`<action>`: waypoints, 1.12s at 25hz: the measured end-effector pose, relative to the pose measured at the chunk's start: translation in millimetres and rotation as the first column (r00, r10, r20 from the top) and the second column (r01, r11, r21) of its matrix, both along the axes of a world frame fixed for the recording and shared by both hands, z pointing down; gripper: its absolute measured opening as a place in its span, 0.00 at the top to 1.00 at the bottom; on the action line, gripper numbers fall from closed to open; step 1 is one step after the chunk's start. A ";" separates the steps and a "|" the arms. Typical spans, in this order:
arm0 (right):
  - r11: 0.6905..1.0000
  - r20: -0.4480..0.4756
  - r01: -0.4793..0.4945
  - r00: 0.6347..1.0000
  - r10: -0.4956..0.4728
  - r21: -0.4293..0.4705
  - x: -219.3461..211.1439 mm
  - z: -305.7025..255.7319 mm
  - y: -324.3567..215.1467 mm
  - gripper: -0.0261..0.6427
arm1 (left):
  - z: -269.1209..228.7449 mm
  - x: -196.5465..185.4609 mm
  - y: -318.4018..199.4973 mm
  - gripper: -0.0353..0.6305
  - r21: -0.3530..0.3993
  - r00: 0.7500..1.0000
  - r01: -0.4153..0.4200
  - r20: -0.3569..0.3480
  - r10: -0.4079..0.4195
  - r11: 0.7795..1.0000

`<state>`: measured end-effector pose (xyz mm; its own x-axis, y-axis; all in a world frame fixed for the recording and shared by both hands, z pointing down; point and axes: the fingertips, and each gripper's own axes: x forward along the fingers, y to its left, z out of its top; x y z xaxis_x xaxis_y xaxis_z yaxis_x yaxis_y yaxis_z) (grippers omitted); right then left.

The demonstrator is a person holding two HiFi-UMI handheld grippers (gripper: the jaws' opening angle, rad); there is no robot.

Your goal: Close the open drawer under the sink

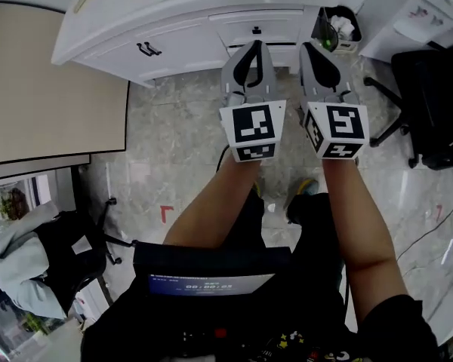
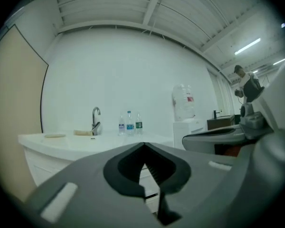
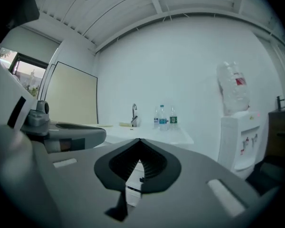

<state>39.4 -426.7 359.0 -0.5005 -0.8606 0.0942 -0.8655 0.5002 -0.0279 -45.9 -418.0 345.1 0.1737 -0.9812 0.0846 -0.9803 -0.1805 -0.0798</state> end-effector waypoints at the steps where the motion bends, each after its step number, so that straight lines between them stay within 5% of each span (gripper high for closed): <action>1: 1.000 -0.008 0.000 1.000 0.000 -0.009 1.1 -30.8 14.2 0.93 | -29.0 -1.8 14.7 0.95 -0.010 1.000 -0.006 0.001 0.006 1.000; 6: 1.000 -0.025 -0.001 1.000 0.000 -0.019 7.3 -157.8 71.7 0.93 | -146.7 -5.7 74.9 0.95 -0.038 0.999 -0.052 -0.014 0.051 0.998; 12: 0.999 0.013 0.026 1.000 -0.026 0.024 -13.1 -213.5 147.9 0.93 | -215.5 -18.1 148.7 0.95 0.012 0.997 -0.048 -0.067 0.049 0.999; 28: 0.998 0.010 -0.049 0.999 0.049 0.034 -31.0 -222.8 182.4 0.93 | -228.3 -40.4 174.1 0.95 0.033 0.993 -0.094 -0.070 0.097 0.995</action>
